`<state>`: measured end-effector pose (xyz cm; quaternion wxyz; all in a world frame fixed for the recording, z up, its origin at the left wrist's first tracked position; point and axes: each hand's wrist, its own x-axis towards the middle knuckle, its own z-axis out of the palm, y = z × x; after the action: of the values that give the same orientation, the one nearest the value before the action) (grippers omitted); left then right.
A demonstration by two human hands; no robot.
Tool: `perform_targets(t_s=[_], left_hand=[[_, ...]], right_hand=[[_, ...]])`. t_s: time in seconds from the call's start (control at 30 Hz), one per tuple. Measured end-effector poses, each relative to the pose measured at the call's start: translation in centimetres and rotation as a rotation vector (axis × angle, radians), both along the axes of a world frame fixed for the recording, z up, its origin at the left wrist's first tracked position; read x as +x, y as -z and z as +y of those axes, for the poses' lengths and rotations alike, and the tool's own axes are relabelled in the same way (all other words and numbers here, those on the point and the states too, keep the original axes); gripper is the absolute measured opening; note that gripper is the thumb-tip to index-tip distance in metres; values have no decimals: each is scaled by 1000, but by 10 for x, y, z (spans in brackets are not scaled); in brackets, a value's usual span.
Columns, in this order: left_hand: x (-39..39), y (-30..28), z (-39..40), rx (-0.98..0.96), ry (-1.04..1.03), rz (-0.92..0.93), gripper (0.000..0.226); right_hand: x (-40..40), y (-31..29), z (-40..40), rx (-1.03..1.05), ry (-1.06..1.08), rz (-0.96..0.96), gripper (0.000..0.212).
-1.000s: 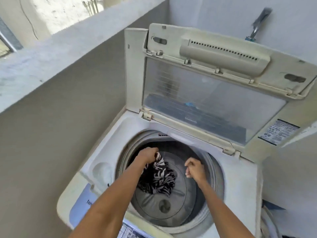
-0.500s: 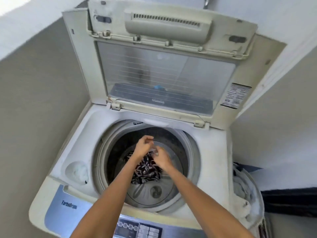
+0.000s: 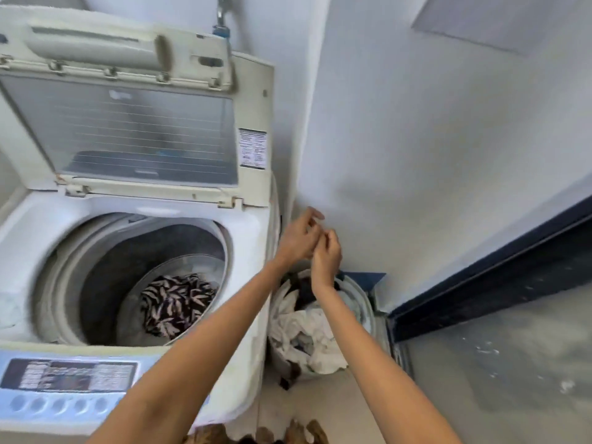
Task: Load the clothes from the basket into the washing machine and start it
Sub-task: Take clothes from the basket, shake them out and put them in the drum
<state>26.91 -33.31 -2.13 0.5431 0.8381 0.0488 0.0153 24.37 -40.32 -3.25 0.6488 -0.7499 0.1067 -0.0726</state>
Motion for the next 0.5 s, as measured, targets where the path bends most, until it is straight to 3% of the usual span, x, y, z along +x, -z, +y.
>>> perform_targets(t_s=[0.1,0.2,0.3,0.43,0.5], left_hand=[[4,57,-61,56,83,231,23],[-5,140,-95,123,68,394,24],[-21,237,-104,405,128,538,37],[-47,343,-89,888,365,740,70],[-51,371,-77,1032,451,707,62]], right_hand=[[3,61,-66,-66,21,208,20],[5,149,-112,-212,-92,448,19],[0,236,-145,-338,-228,650,25],[-8,324,-178,-487,-309,712,39],[-12,350,-184,-474,-330,704,41]])
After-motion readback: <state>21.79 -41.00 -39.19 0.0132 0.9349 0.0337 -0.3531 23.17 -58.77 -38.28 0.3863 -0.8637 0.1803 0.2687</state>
